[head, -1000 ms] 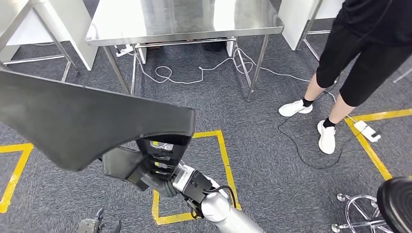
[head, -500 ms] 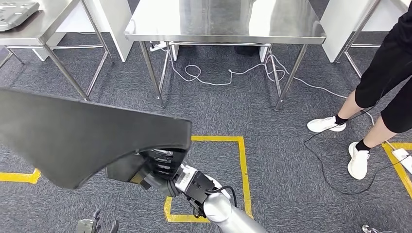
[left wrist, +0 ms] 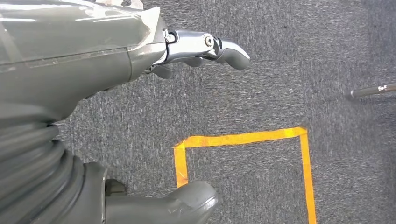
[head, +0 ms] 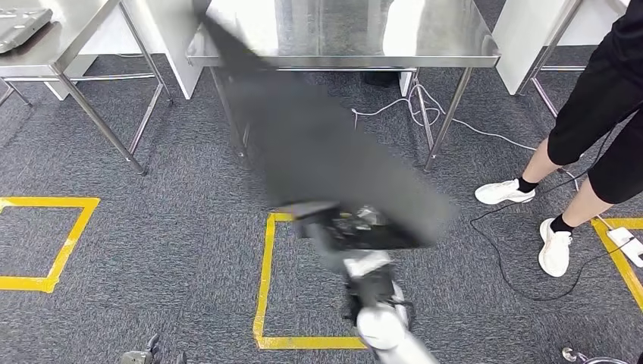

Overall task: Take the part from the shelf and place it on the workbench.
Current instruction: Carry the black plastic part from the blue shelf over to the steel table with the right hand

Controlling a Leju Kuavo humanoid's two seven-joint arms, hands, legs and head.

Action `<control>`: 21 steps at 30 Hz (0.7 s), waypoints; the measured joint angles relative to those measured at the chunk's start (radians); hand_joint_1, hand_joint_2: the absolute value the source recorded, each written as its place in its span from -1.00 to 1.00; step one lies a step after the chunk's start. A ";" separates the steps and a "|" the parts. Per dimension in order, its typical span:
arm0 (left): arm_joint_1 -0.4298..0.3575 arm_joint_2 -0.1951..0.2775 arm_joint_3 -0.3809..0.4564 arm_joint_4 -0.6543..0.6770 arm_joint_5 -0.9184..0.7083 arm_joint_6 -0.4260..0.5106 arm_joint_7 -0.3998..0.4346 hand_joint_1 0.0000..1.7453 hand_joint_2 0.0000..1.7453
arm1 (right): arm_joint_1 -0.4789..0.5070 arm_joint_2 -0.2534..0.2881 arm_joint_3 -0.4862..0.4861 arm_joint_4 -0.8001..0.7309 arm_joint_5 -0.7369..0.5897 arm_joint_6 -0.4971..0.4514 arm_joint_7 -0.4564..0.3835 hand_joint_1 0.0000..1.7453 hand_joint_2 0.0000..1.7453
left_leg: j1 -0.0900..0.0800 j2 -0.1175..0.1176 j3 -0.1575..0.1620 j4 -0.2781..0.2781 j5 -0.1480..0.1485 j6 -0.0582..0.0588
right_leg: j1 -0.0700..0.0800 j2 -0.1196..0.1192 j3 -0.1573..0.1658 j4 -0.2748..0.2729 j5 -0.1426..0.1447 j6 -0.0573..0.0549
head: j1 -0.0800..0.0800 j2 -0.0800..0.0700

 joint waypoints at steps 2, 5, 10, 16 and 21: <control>0.016 0.000 0.000 -0.011 0.000 -0.003 0.000 -1.00 1.00 | 0.090 -0.035 -0.089 -0.032 -0.024 -0.021 -0.040 1.00 1.00 | -0.001 0.000 -0.001 0.000 -0.001 -0.001 | -0.001 0.000 0.001 0.000 0.000 0.000 | 0.000 0.000; 0.026 0.000 0.000 -0.023 0.000 -0.003 0.000 -1.00 1.00 | 0.196 -0.061 -0.192 -0.080 -0.017 -0.026 -0.062 1.00 1.00 | -0.004 0.003 -0.002 0.001 -0.002 0.001 | -0.003 0.001 0.000 -0.002 0.000 0.000 | 0.000 0.000; 0.029 -0.003 -0.002 -0.033 -0.001 -0.002 0.000 -1.00 1.00 | 0.286 -0.065 -0.285 -0.138 0.005 -0.029 -0.058 1.00 1.00 | -0.006 0.004 -0.002 0.001 -0.004 0.003 | -0.005 0.001 0.000 -0.002 0.000 0.000 | 0.000 0.000; 0.030 -0.006 -0.002 -0.039 -0.001 -0.001 0.000 -1.00 1.00 | 0.316 -0.067 -0.319 -0.163 0.008 -0.030 -0.058 1.00 1.00 | -0.006 0.004 0.000 0.001 -0.003 0.004 | -0.005 0.001 0.001 -0.002 0.000 0.000 | 0.000 0.000; 0.030 -0.007 -0.003 -0.040 -0.002 0.003 0.000 -1.00 1.00 | 0.324 -0.067 -0.333 -0.170 0.021 -0.031 -0.047 1.00 1.00 | -0.006 0.004 0.000 0.003 -0.004 0.005 | -0.007 0.002 0.002 -0.003 0.000 0.000 | 0.000 0.000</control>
